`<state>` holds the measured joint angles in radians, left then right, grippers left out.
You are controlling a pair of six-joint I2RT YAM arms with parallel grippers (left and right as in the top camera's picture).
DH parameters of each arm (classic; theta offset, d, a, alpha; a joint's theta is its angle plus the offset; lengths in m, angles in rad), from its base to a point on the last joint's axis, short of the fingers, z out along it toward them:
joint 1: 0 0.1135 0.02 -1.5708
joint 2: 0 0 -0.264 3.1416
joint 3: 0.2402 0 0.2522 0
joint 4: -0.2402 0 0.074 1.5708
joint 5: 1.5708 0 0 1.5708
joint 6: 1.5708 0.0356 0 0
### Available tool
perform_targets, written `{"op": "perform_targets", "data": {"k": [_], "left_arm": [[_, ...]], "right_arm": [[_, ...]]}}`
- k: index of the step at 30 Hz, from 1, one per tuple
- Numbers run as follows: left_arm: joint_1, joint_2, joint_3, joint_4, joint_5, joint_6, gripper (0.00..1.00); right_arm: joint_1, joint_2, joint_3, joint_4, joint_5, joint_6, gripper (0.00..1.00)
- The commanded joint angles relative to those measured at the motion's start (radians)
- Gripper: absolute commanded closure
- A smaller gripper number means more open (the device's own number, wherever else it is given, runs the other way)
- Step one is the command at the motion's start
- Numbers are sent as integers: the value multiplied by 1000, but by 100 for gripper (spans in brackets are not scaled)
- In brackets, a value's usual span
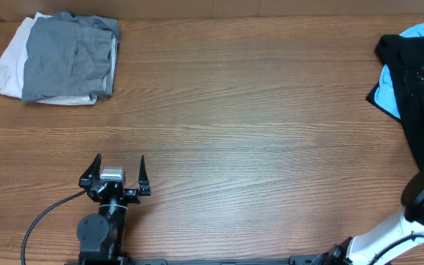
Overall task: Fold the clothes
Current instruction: 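Grasp the black polo shirt with the right gripper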
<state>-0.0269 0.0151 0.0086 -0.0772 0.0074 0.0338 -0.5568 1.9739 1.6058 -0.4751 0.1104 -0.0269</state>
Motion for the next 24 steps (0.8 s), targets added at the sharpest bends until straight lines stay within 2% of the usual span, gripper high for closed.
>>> {"op": "perform_targets", "data": {"k": [1, 6, 9, 13, 17, 24], "left_arm": [[-5, -9, -3, -1, 8, 19, 0], [-5, -9, -3, 0, 8, 19, 0], [-5, -9, -3, -1, 8, 19, 0], [-5, -9, -3, -1, 8, 19, 0], [-5, -9, -3, -1, 8, 19, 0], [-5, -9, -3, 0, 8, 19, 0]], "right_arm": [[12, 103, 120, -19, -61, -8, 0], [12, 246, 359, -179, -60, -30, 0], [6, 298, 422, -217, -25, -26, 0], [-12, 326, 447, -227, 47, -27, 0], [-52, 327, 447, -201, -30, -52, 0], [-56, 360, 447, -137, -33, -52, 2]]}}
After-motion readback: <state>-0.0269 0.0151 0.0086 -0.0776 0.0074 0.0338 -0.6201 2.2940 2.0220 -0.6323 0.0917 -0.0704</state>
